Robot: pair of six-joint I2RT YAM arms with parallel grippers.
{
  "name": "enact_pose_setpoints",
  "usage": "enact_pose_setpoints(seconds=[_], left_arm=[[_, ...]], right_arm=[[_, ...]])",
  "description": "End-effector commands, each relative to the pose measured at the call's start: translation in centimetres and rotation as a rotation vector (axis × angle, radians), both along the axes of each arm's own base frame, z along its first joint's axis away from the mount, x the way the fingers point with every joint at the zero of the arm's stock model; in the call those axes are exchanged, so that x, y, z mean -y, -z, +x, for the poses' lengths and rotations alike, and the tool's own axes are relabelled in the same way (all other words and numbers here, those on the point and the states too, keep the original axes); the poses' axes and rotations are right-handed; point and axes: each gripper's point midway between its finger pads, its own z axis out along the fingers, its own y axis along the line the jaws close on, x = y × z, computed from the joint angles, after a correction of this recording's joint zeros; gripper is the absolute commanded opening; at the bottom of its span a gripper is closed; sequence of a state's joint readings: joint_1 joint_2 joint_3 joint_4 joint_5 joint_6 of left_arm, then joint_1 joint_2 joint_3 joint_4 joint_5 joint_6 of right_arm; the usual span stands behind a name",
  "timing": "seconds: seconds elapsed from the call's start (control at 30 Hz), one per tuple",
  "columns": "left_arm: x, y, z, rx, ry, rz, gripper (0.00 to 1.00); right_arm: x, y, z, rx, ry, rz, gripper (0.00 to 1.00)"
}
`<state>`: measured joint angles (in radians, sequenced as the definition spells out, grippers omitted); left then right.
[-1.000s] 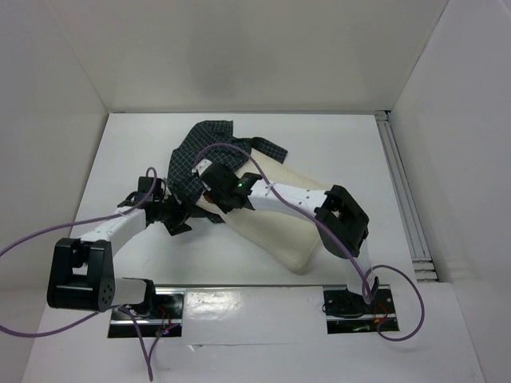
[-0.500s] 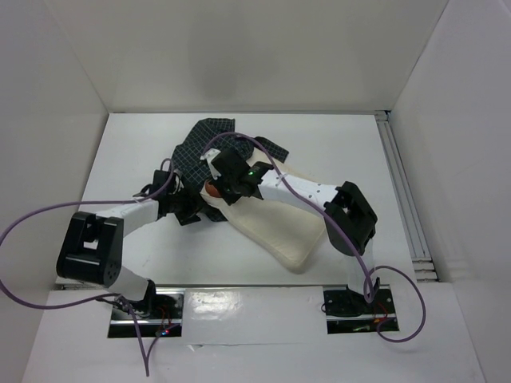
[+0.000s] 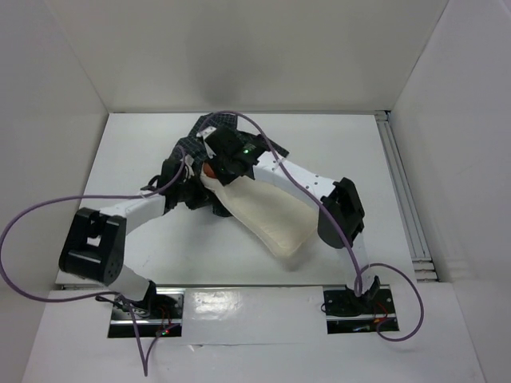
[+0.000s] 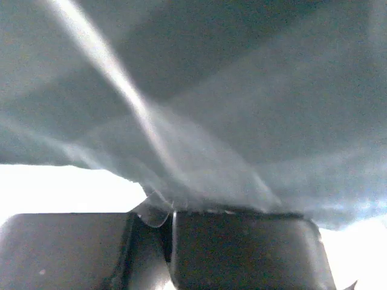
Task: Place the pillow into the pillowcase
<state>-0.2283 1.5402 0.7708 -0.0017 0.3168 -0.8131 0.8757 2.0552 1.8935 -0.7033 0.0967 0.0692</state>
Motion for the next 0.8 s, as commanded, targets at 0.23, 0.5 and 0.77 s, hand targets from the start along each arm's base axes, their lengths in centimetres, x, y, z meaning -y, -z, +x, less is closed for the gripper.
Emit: enact_pose_setpoints(seconds=[0.23, 0.5, 0.77], left_arm=[[4.4, -9.3, -6.6, 0.253, 0.348, -0.225, 0.00], [4.6, -9.3, -8.5, 0.256, 0.383, -0.249, 0.00], [7.0, -17.6, -5.9, 0.413, 0.551, -0.307, 0.00]], right_arm=[[-4.3, 0.4, 5.7, -0.009, 0.040, 0.176, 0.00], [-2.9, -4.6, 10.5, 0.055, 0.227, 0.334, 0.00], [0.5, -13.4, 11.3, 0.218, 0.390, 0.498, 0.00]])
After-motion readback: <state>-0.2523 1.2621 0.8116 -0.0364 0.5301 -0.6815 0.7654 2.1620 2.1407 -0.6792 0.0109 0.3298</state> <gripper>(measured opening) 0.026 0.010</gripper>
